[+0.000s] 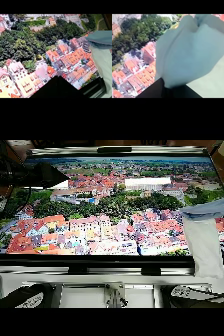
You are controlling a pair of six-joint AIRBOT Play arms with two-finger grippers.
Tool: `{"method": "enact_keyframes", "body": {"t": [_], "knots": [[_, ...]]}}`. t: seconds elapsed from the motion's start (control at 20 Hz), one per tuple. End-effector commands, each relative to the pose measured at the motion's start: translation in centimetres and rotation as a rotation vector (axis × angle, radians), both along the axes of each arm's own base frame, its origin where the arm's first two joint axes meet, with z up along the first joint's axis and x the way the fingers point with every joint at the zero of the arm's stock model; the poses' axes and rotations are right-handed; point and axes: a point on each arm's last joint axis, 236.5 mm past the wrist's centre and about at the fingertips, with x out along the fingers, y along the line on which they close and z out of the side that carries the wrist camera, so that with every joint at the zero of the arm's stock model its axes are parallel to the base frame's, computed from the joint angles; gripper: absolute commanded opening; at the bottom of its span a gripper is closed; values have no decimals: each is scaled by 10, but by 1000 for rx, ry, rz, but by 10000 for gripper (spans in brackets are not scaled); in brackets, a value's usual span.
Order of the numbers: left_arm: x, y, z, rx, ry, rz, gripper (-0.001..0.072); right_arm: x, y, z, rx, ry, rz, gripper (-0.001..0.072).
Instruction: Fold the shirts.
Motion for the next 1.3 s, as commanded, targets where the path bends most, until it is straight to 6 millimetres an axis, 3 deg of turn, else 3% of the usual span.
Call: {"method": "enact_keyframes", "body": {"t": [0.0, 0.1, 0.25, 0.4, 0.65, 1.0, 1.25], "knots": [[0, 0, 0, 6, -9, -5, 31, -45, -7, 3, -41, 140, -83, 64], [-2, -2, 0, 6, -9, -15, 31, -63, -2, 10, -25, 181, -154, 64], [-5, -8, 1, 24, -36, -53, 31, -98, 10, 1, 30, 338, -202, 64], [-12, -15, -2, 41, -41, -93, 31, -113, 1, -5, 14, 400, -290, 64], [-18, -19, -4, 52, -37, -120, 31, -130, 16, -45, 107, 521, -314, 64], [-18, -19, -4, 53, -37, -120, 31, -200, 41, -88, 98, 734, -348, 64], [-18, -19, -4, 53, -36, -121, 31, -215, 50, -113, 110, 777, -376, 66]]}}
